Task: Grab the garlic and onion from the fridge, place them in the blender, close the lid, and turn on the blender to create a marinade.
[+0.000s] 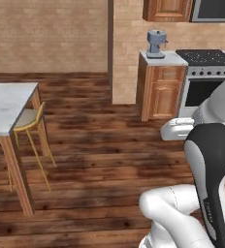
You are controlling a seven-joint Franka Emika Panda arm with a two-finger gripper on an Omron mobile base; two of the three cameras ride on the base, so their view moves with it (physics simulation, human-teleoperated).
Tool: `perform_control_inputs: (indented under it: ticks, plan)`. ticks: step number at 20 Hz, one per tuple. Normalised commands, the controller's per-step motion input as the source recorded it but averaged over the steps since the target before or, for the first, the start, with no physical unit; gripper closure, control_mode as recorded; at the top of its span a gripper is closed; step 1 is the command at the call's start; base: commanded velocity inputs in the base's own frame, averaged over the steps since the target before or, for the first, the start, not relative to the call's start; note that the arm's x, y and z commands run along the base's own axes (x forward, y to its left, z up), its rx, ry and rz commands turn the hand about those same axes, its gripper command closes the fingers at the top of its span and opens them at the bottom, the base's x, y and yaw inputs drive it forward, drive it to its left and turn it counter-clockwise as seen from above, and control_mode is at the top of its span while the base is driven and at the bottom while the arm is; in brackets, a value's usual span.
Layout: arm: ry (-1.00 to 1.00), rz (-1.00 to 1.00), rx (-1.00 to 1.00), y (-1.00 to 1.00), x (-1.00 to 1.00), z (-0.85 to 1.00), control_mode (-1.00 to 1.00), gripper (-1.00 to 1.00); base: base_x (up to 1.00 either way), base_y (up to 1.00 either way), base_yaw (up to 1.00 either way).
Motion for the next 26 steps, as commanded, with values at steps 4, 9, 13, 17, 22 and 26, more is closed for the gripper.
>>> perform_control_inputs:
  ticks: [4,9,13,17,22,26]
  plan:
    - [0.0,0.0,0.0,0.0,0.0,0.0,1.0,1.0,0.77,1.0,0.0]
    - [0.0,0.0,0.0,0.0,0.0,0.0,1.0,1.0,0.92,1.0,0.0]
    - [0.0,0.0,0.0,0.0,0.0,0.0,1.0,1.0,0.79,1.0,0.0]
    - [0.0,0.0,0.0,0.0,0.0,0.0,1.0,1.0,0.35,1.0,-0.05]
    - [0.0,0.0,0.0,0.0,0.0,0.0,1.0,1.0,0.01,1.0,-0.12]
    - [0.0,0.0,0.0,0.0,0.0,0.0,1.0,1.0,0.0,1.0,-0.15]
